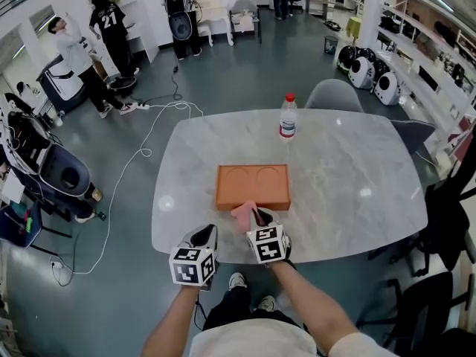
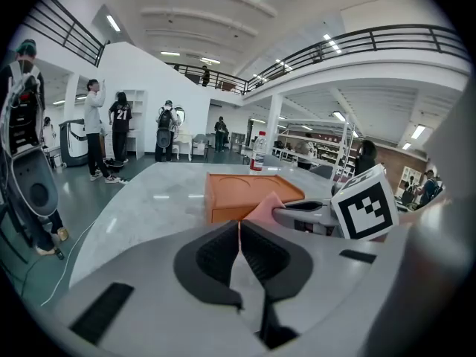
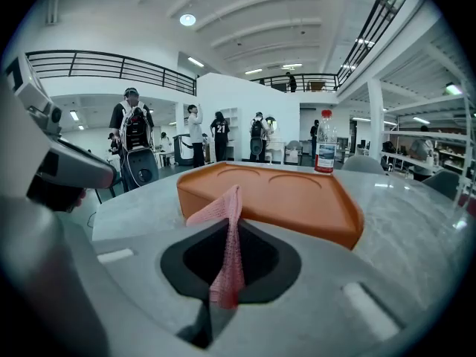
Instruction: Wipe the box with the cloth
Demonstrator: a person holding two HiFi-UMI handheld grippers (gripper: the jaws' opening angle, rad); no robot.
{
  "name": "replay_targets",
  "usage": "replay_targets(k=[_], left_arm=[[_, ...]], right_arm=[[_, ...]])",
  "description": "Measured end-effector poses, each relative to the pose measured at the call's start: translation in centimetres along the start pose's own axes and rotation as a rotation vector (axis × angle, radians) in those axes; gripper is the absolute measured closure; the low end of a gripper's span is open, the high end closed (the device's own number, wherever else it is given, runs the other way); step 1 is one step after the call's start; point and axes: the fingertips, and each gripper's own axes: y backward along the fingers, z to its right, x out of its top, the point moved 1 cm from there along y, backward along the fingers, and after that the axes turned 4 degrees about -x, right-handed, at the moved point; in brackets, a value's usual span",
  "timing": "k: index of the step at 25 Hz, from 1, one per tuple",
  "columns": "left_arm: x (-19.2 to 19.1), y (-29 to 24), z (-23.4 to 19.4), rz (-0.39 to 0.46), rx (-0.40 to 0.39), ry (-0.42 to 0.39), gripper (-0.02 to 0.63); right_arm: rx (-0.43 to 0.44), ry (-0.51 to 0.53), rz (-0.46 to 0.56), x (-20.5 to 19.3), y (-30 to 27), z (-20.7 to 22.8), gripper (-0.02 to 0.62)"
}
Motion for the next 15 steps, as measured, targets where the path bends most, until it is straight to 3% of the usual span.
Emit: replay_targets(k=[15], left_arm=[[-0.5, -1.5, 1.2, -0.010, -0.025, -0.026, 0.591]], right_arm=[[-0.098, -0.034, -0.009, -1.9, 1.4, 4.9, 0.577]])
